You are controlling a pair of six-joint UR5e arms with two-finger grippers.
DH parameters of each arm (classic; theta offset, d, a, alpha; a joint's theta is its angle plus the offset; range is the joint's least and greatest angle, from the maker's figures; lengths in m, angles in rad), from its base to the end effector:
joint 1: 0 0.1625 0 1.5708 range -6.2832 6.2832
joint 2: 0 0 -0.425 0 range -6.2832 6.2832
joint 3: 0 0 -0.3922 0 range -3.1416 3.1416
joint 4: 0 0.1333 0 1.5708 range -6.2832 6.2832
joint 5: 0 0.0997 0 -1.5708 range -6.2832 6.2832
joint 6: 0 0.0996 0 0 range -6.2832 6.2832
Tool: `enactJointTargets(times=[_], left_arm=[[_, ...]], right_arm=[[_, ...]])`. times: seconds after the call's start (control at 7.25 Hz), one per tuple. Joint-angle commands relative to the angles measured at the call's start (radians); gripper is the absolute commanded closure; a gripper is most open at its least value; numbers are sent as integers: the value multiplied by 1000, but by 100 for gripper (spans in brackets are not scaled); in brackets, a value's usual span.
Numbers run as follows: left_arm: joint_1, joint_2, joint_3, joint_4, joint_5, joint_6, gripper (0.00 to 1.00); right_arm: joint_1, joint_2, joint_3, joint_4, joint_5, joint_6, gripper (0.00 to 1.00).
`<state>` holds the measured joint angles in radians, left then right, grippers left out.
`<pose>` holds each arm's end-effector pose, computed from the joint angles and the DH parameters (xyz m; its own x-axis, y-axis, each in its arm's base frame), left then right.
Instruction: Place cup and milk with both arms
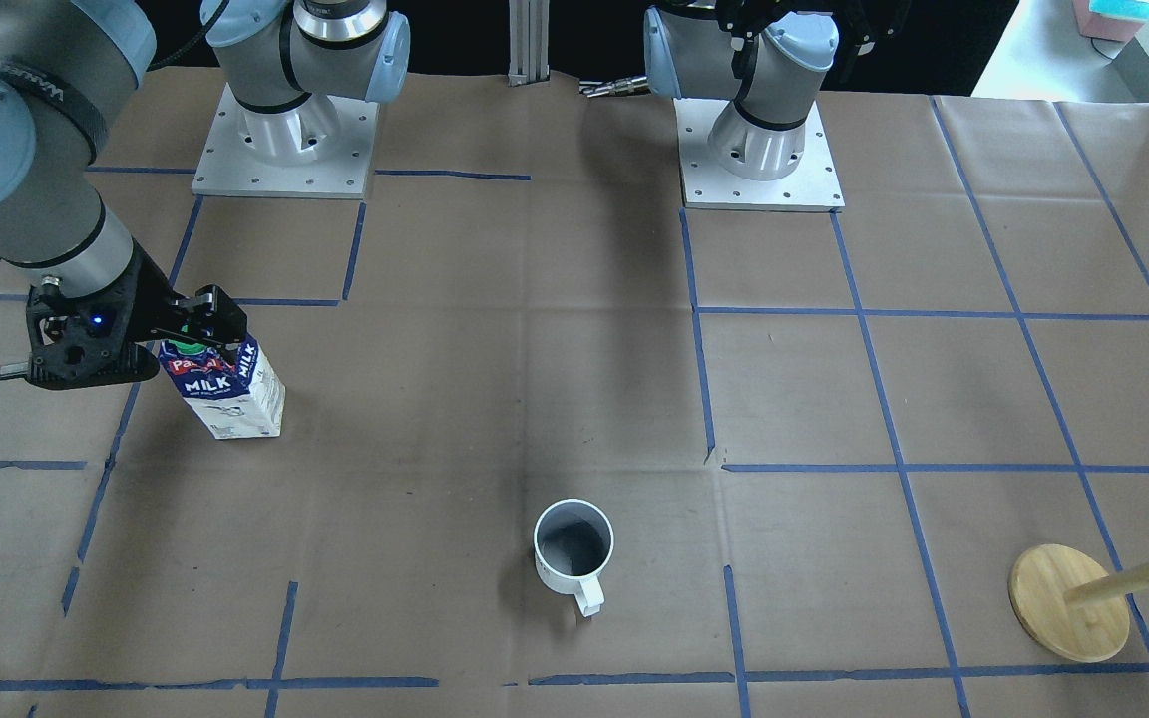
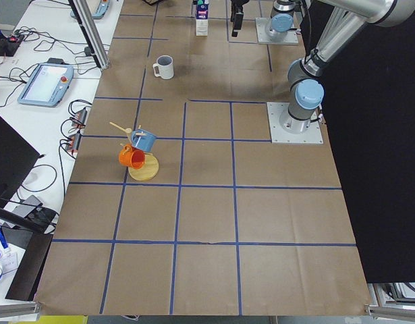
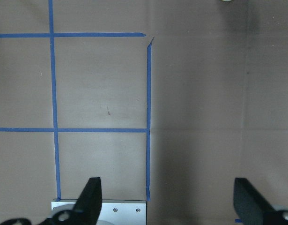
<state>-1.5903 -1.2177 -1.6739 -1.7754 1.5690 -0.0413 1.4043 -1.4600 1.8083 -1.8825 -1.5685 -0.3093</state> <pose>-0.1400 -0.3345 0.5633 -0.9998 -0.0217 0.0037 -0.0218 0.9987 -0.0453 0.0469 -0.5267 0.3479 -0.9898 -0.1420 -0.0133 -0.1424 0.9892 0.0342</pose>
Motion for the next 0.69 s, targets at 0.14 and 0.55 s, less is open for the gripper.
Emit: enactJointTargets(times=[0.14,0.55], left_arm=[[12,3,-27,-6,-7,8,0],[69,-38,-42,-3,-9,8,0]], right_arm=[[-8,0,54,-6,-15,-5,0],[-4,0,55,22,-37,4,0]])
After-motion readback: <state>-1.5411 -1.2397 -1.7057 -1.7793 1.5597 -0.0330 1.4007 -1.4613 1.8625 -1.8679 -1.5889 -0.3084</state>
